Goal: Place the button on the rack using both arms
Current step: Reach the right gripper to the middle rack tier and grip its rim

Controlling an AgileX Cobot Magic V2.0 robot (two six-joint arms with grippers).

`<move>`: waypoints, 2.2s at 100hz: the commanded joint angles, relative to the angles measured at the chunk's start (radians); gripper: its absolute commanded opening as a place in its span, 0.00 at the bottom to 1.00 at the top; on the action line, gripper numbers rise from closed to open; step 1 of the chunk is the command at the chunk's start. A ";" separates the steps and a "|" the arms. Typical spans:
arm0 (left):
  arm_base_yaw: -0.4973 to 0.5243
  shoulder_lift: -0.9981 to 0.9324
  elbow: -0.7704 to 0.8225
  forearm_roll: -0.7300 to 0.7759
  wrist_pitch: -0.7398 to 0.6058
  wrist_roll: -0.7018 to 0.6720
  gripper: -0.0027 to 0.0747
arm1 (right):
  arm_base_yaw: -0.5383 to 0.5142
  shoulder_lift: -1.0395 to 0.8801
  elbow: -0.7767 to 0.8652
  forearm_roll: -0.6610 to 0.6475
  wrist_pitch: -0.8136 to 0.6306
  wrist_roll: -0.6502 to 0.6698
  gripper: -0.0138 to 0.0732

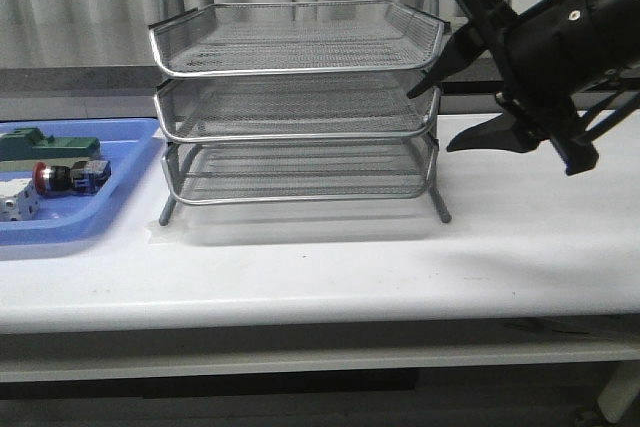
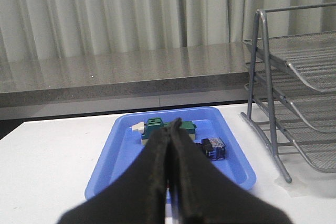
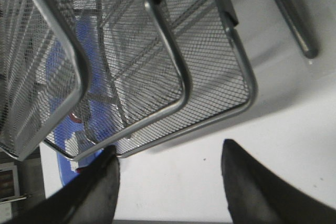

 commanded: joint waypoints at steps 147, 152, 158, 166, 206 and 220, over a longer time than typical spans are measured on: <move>0.003 -0.032 0.056 -0.009 -0.073 -0.012 0.01 | 0.002 0.227 -0.221 0.258 0.206 -0.201 0.41; 0.003 -0.032 0.056 -0.009 -0.073 -0.012 0.01 | 0.002 0.227 -0.221 0.258 0.207 -0.201 0.37; 0.003 -0.032 0.056 -0.009 -0.073 -0.012 0.01 | 0.002 0.227 -0.222 0.258 0.207 -0.201 0.33; 0.003 -0.032 0.056 -0.009 -0.073 -0.012 0.01 | 0.002 0.227 -0.222 0.258 0.211 -0.201 0.29; 0.003 -0.032 0.056 -0.009 -0.073 -0.012 0.01 | 0.002 0.227 -0.221 0.231 0.319 -0.201 0.28; 0.003 -0.032 0.056 -0.009 -0.073 -0.012 0.01 | 0.002 0.227 -0.208 0.213 0.359 -0.201 0.28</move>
